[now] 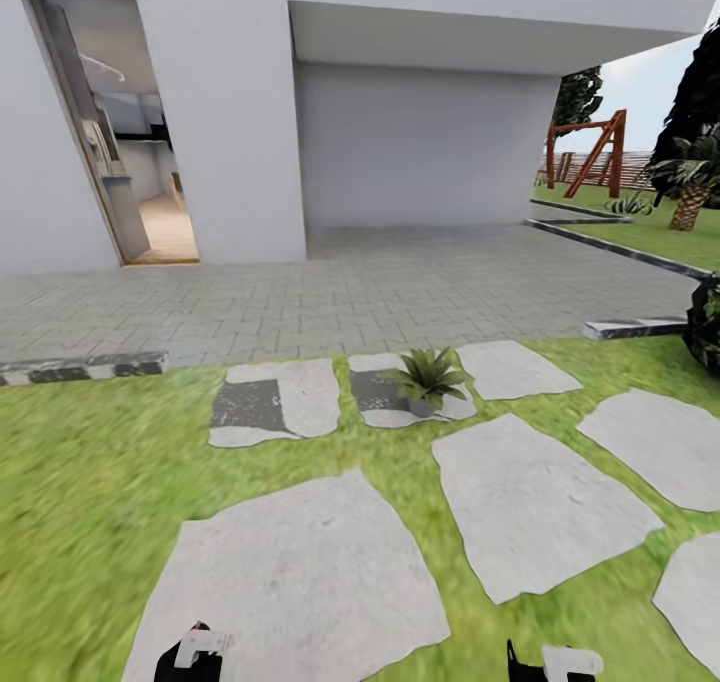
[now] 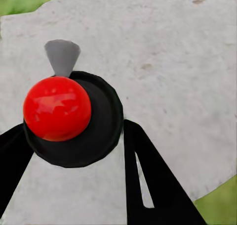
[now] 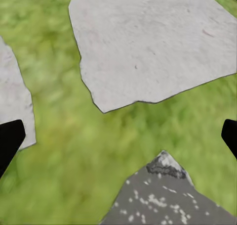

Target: Pick up the pesticide atomizer in the garden and spray insectifuge to fully cover both potted plants in the garden.

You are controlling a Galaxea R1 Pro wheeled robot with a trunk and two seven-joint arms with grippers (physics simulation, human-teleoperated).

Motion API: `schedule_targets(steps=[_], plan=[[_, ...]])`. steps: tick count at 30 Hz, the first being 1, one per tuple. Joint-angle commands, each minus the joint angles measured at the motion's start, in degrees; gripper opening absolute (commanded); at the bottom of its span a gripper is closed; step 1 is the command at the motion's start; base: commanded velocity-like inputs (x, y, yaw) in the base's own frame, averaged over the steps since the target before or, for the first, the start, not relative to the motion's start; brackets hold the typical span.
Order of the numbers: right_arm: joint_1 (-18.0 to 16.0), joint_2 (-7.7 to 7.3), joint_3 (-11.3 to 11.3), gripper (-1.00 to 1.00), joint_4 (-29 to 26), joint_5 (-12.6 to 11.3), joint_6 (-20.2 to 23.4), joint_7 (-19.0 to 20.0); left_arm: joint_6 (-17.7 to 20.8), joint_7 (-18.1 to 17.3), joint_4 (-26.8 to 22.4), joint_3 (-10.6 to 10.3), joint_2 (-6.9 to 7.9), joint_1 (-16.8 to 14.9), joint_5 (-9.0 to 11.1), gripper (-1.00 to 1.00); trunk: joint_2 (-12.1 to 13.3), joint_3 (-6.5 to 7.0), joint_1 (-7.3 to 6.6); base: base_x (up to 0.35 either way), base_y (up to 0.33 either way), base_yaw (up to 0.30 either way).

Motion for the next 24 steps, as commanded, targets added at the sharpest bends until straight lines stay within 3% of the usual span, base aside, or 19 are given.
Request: schedule_targets(steps=[1,15,24], plan=[[-0.03,0.03,-0.22,1.0,0.03,0.61,-0.14,-0.23,-0.17,-0.12,0.04,0.26,-0.02,-0.03,-0.44,-1.0,-0.02,-0.05,0.02,0.295,0.208,0.0],[-0.03,0.03,-0.24,1.0,0.04,0.61,-0.16,-0.31,-0.16,-0.12,0.04,0.26,-0.03,-0.03,-0.52,-1.0,-0.02,-0.01,0.02,0.295,0.165,-0.012],[-0.03,0.03,-0.22,1.0,0.04,0.61,-0.09,-0.31,-0.19,-0.12,0.04,0.26,0.01,-0.03,-0.52,-1.0,-0.02,0.31,0.02,0.3,0.13,-0.236]])
